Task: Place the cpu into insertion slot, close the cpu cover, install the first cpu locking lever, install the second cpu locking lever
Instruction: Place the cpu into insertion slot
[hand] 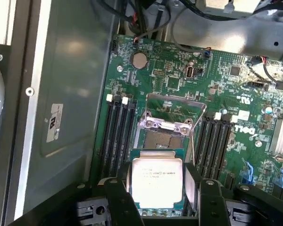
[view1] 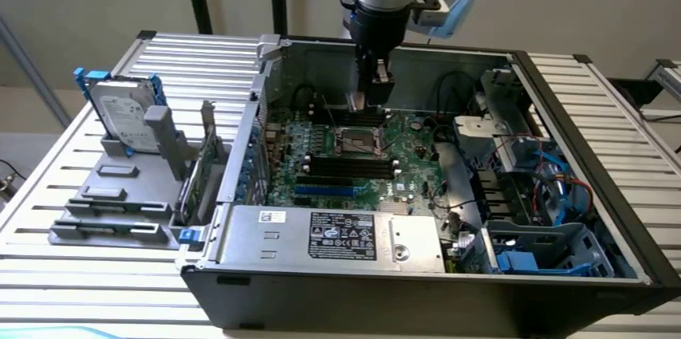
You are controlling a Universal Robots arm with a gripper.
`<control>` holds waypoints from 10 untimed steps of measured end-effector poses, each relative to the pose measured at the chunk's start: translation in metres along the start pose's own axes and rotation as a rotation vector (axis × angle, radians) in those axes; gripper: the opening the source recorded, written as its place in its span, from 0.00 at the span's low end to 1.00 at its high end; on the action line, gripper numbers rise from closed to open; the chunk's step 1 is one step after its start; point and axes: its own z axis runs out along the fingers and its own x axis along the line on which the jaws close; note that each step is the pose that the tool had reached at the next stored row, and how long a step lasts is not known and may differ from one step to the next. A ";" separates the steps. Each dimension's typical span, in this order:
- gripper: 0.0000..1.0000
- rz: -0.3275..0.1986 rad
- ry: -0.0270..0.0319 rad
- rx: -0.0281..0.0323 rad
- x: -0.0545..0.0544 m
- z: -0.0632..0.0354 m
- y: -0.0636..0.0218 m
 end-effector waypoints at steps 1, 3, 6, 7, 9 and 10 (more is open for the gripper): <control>0.55 0.018 -0.0005 -0.0012 0.000 0.0005 0.0000; 0.55 0.055 -0.0014 -0.0039 0.000 0.0016 0.0000; 0.55 0.109 -0.0028 -0.0078 0.000 0.0034 -0.0001; 0.55 0.127 -0.0033 -0.0090 0.000 0.0043 -0.0001; 0.55 0.149 -0.0038 -0.0105 0.000 0.0066 -0.0006; 0.55 0.151 -0.0040 -0.0109 0.000 0.0080 -0.0012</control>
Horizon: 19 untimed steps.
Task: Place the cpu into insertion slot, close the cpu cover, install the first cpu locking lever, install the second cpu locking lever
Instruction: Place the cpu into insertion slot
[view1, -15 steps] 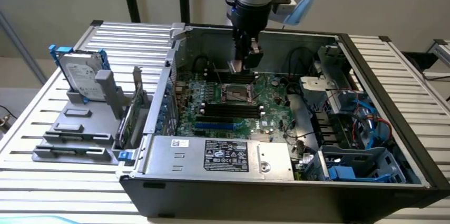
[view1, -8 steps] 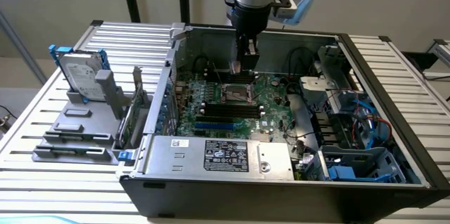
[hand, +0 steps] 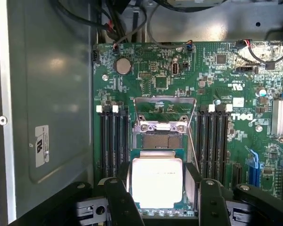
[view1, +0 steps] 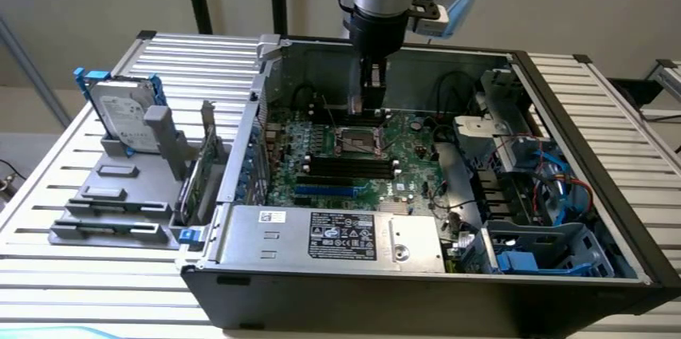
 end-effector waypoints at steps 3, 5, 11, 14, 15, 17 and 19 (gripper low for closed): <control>0.55 0.000 0.0002 -0.0046 0.000 0.0052 -0.0024; 0.55 -0.001 0.0003 -0.0079 -0.001 0.0088 -0.0031; 0.55 -0.003 0.0003 -0.0111 -0.002 0.0196 -0.0034; 0.55 -0.009 0.0006 -0.0108 -0.002 0.0250 -0.0035; 0.55 -0.012 0.0008 -0.0106 -0.002 0.0268 -0.0036; 0.55 -0.018 0.0009 -0.0101 -0.002 0.0302 -0.0037; 0.55 -0.023 0.0012 -0.0098 -0.003 0.0332 -0.0037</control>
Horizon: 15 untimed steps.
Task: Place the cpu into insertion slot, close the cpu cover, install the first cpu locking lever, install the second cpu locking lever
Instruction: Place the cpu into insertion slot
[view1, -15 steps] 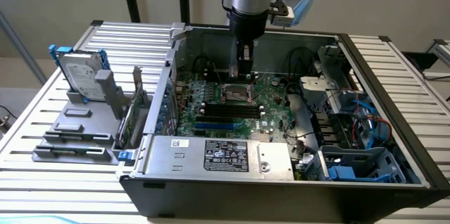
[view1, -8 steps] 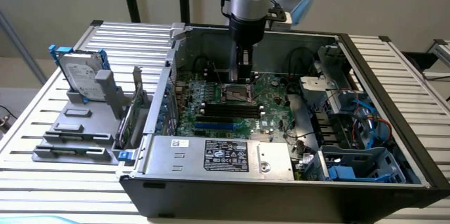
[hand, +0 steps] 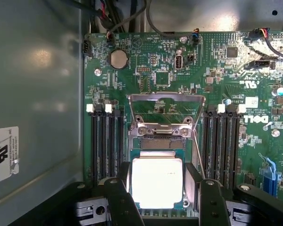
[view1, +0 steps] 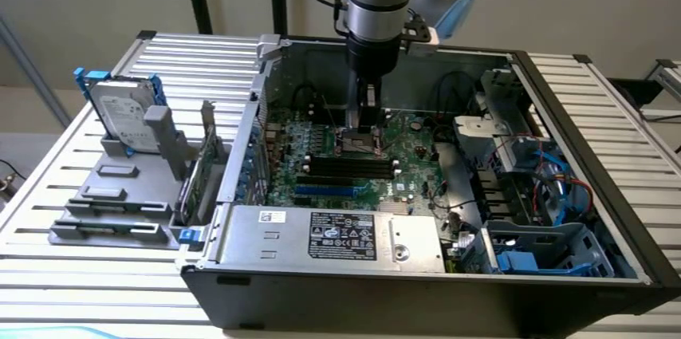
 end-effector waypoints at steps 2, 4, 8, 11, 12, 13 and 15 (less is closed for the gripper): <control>0.55 -0.004 0.0000 0.0004 -0.001 0.0025 -0.0001; 0.55 -0.006 0.0000 0.0001 -0.001 0.0044 -0.0002; 0.55 -0.008 -0.0006 -0.0003 -0.001 0.0088 -0.0003; 0.55 -0.008 -0.0043 -0.0003 -0.002 0.0123 -0.0004; 0.55 -0.008 -0.0065 -0.0003 -0.002 0.0135 -0.0005; 0.55 -0.008 -0.0088 -0.0004 -0.002 0.0145 -0.0005; 0.55 -0.009 -0.0141 -0.0007 -0.002 0.0165 -0.0006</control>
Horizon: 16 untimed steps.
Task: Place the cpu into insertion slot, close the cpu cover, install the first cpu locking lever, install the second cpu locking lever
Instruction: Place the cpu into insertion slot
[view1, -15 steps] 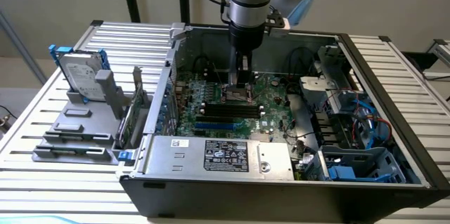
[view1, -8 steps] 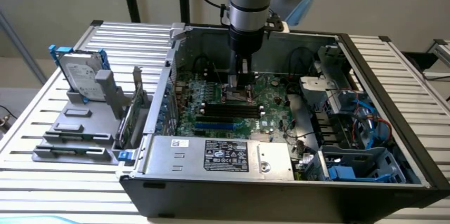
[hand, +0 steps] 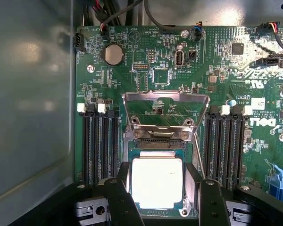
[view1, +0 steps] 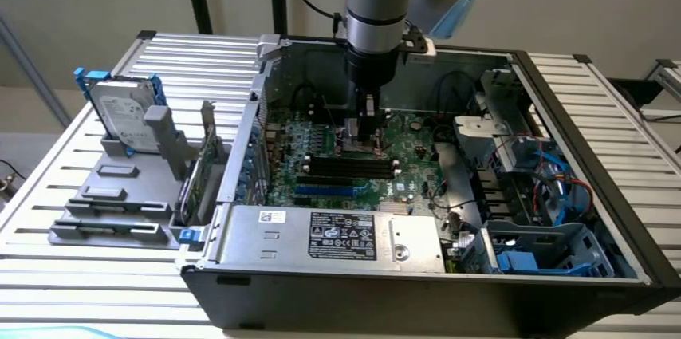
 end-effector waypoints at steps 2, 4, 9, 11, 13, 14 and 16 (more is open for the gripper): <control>0.55 0.000 -0.0065 -0.0007 0.000 0.0018 -0.0001; 0.55 -0.001 -0.0143 -0.0015 0.000 0.0034 -0.0001; 0.55 -0.001 -0.0309 -0.0027 0.000 0.0077 -0.0003; 0.55 -0.002 -0.0334 -0.0027 -0.001 0.0091 -0.0004; 0.55 -0.002 -0.0337 -0.0027 -0.001 0.0103 -0.0005; 0.55 -0.002 -0.0337 -0.0028 -0.001 0.0107 -0.0006; 0.55 -0.002 -0.0338 -0.0028 -0.001 0.0116 -0.0007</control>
